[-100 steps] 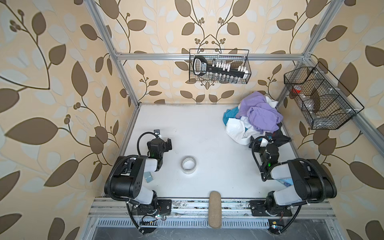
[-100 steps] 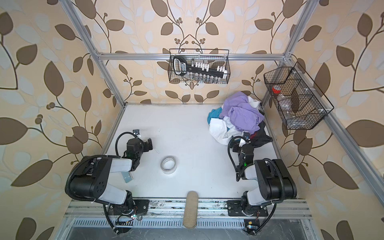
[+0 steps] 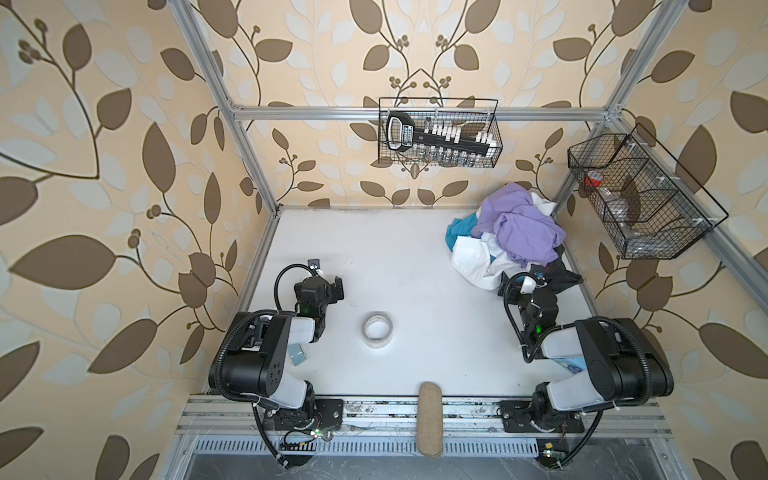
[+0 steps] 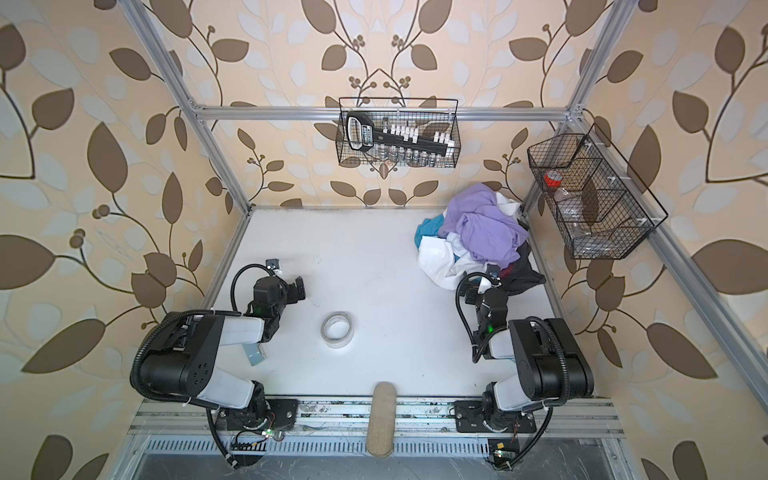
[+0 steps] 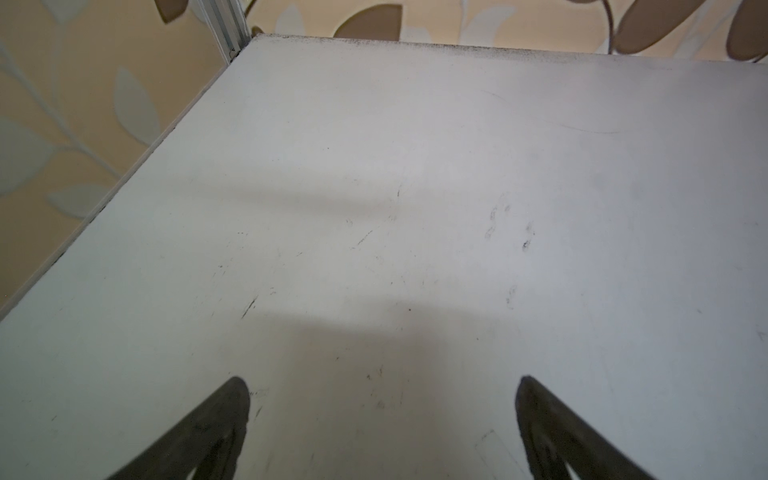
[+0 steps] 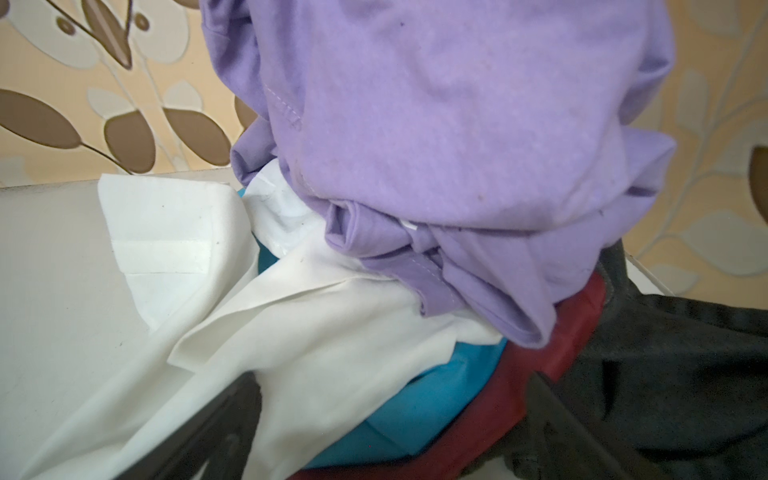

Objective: Pick out a specific cloth from the pile

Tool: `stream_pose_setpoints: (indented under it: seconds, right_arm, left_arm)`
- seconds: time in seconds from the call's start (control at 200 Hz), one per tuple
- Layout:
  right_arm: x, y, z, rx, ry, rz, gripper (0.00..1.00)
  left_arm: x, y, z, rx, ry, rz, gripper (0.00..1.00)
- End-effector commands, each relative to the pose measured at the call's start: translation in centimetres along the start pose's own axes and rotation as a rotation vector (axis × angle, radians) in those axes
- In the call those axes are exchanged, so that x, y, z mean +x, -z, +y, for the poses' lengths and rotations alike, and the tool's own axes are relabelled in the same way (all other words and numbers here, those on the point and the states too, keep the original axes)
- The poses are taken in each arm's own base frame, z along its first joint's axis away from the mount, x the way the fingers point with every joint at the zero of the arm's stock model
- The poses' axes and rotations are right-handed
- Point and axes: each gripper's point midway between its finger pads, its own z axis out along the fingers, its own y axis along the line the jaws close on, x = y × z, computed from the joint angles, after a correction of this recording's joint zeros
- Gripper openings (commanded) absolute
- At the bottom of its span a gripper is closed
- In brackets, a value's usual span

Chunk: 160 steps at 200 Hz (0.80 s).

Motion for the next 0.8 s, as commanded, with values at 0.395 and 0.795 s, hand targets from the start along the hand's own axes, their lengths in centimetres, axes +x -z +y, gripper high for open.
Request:
stream_pose_setpoints:
  seconds: [0.395, 0.795]
  right_arm:
    - [-1.3, -0.2, 0.2, -0.015, -0.001, -0.042, 1.0]
    - [-4.6, -0.2, -0.9, 0.098, -0.037, 0.14, 1.0]
  left_arm:
    - [-1.4, -0.4, -0.2, 0.01, 0.002, -0.032, 0.99]
    - [-6.5, 3.4, 0.5, -0.03, 0.05, -0.024, 0.99]
